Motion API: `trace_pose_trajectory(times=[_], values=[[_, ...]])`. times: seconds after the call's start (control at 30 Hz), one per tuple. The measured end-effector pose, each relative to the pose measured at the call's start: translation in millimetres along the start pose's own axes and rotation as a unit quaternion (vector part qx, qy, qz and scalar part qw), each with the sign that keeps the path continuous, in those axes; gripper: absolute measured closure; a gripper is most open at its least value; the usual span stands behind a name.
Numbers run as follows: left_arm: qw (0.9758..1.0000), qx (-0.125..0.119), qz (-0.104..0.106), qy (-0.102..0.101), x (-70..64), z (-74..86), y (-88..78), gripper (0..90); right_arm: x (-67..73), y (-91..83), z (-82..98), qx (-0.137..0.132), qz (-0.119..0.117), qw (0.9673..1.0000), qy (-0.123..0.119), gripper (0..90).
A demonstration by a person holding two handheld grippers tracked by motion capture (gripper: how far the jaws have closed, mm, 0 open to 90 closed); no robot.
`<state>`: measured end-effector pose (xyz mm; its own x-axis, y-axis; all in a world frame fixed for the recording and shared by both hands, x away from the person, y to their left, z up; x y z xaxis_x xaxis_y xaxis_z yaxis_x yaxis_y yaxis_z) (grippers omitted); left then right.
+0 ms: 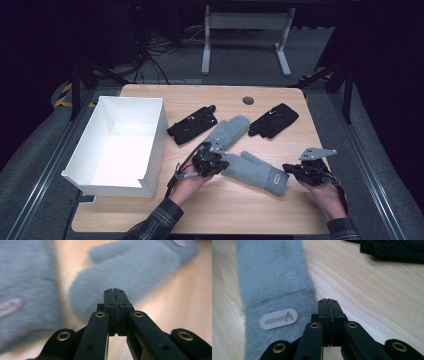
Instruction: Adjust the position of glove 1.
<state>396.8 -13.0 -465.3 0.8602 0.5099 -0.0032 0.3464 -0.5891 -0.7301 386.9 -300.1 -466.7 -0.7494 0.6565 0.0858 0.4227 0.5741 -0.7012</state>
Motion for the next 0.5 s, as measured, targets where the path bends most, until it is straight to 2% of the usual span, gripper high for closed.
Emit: trace_pose_trajectory(times=[0.07,0.2,0.23,0.33,0.5], values=[[0.9999,0.012,0.01,0.004,-6.3,4.4,3.2,89.5,-6.1,6.3,-1.6,0.004,-0.006,1.0,0.002,90.0],[0.9993,0.032,0.02,0.009,-15.0,11.0,12.9,89.5,-9.3,16.1,-1.9,0.019,-0.013,0.9997,0.001,90.0],[0.999,0.037,0.021,0.015,-15.3,11.8,15.8,89.5,-9.1,17.8,-1.8,0.022,-0.014,0.9997,-0.001,90.0],[0.9991,0.037,0.019,0.004,-14.1,11.4,24.4,89.5,-5.3,19.6,-0.5,0.029,-0.02,0.9993,-0.007,90.0],[0.9991,0.04,0.017,0.0,-10.3,10.5,29.6,89.5,4.0,20.1,1.5,0.036,-0.041,0.9984,-0.016,90.0]])
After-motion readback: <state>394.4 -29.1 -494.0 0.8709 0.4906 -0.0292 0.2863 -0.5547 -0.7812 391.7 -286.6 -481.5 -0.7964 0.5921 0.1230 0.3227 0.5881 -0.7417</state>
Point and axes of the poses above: each handheld gripper's, and its own axes: y roughly forward along the jaws, z roughly out of its underside, x roughly to its left, the point moved 5 cm from there along y, roughly forward along the jaws, and after that the axes turned 8 degrees about -z, right-handed, at the moved point
